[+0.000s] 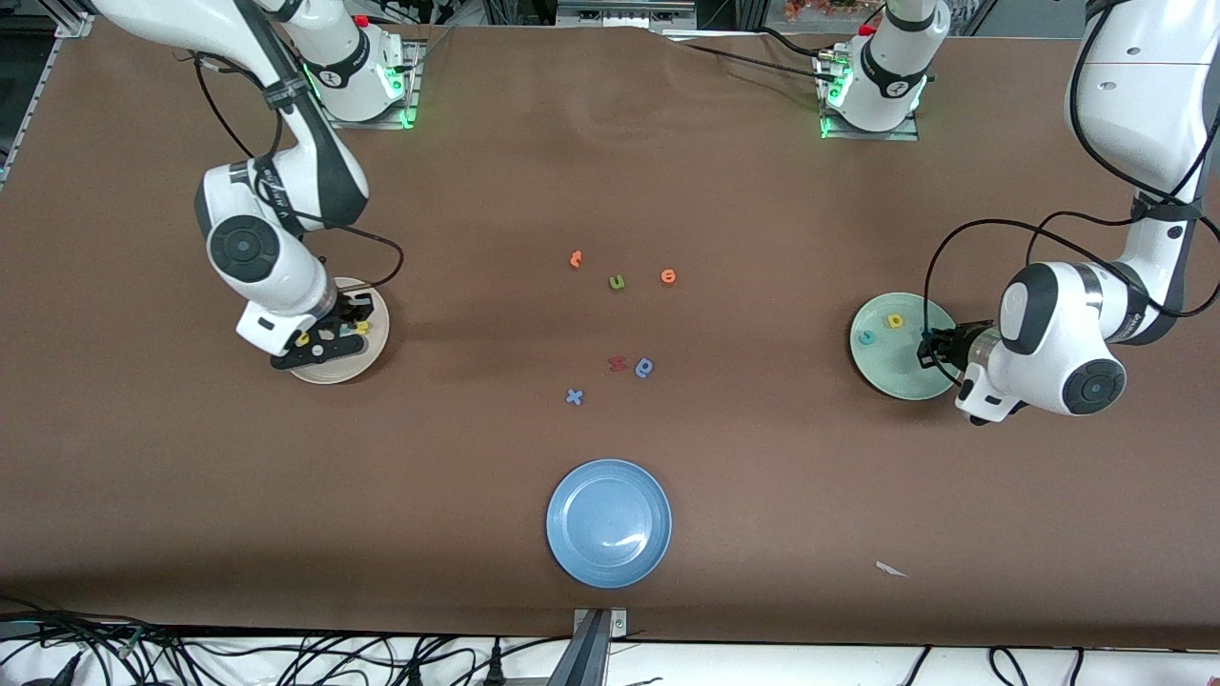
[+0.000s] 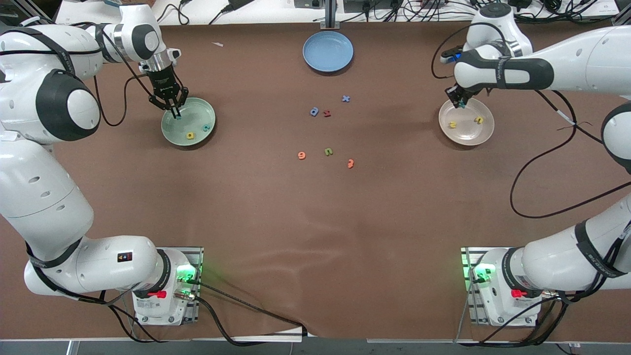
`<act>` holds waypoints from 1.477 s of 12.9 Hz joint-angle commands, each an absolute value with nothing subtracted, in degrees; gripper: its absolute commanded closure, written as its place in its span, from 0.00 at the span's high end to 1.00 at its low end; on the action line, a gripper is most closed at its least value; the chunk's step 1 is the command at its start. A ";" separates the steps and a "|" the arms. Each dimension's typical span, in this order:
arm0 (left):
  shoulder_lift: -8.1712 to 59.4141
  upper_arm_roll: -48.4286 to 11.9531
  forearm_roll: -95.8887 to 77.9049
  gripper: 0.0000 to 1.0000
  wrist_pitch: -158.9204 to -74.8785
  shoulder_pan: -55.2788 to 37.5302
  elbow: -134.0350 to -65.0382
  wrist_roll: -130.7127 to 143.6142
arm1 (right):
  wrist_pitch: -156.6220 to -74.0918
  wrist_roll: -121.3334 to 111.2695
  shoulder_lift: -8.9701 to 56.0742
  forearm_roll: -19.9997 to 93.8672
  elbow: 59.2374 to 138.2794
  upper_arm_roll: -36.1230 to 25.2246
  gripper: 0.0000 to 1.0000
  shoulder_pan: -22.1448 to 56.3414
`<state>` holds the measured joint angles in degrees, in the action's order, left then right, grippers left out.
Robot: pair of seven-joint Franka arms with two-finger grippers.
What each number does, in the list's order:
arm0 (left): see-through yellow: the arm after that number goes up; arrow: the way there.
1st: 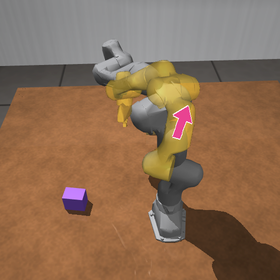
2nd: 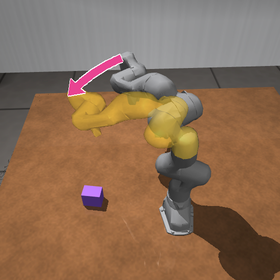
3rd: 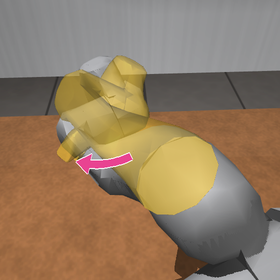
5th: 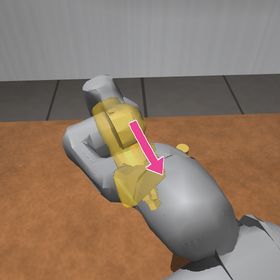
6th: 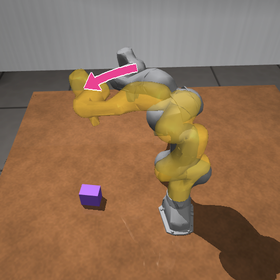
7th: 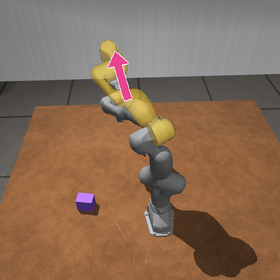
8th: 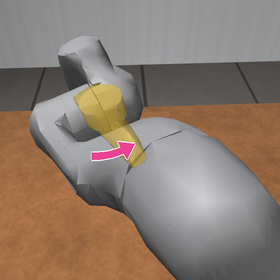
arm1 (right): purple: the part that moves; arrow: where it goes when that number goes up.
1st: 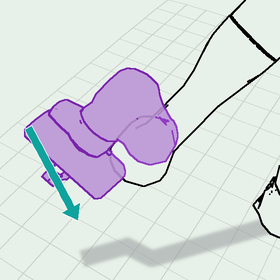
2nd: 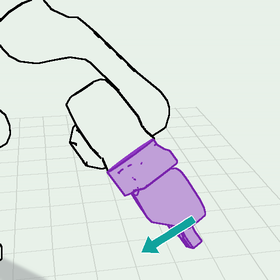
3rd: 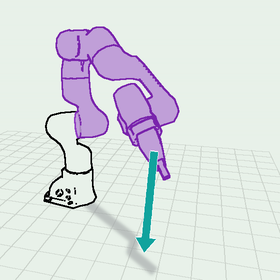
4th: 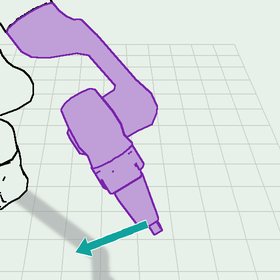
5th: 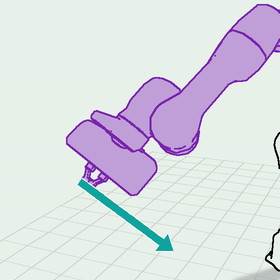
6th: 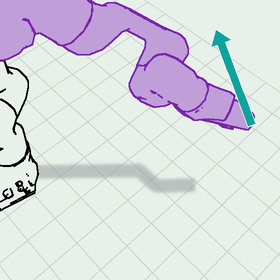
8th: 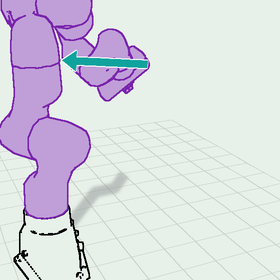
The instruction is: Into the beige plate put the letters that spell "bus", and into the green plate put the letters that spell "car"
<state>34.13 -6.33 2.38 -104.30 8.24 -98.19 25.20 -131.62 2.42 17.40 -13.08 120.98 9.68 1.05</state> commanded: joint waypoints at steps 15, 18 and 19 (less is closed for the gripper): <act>22.94 -14.59 3.34 1.00 -91.32 8.26 -73.22 13.19 | -108.33 -2.29 10.64 -1.05 101.64 7.56 1.00 -0.79; 22.33 -15.21 3.61 1.00 -89.21 7.48 -70.68 13.10 | -102.41 -2.37 10.63 -2.02 97.22 7.47 1.00 -0.79; 22.15 -15.29 3.78 1.00 -89.12 6.77 -70.14 13.27 | -99.96 -2.29 10.90 -2.11 95.21 7.47 1.00 -0.88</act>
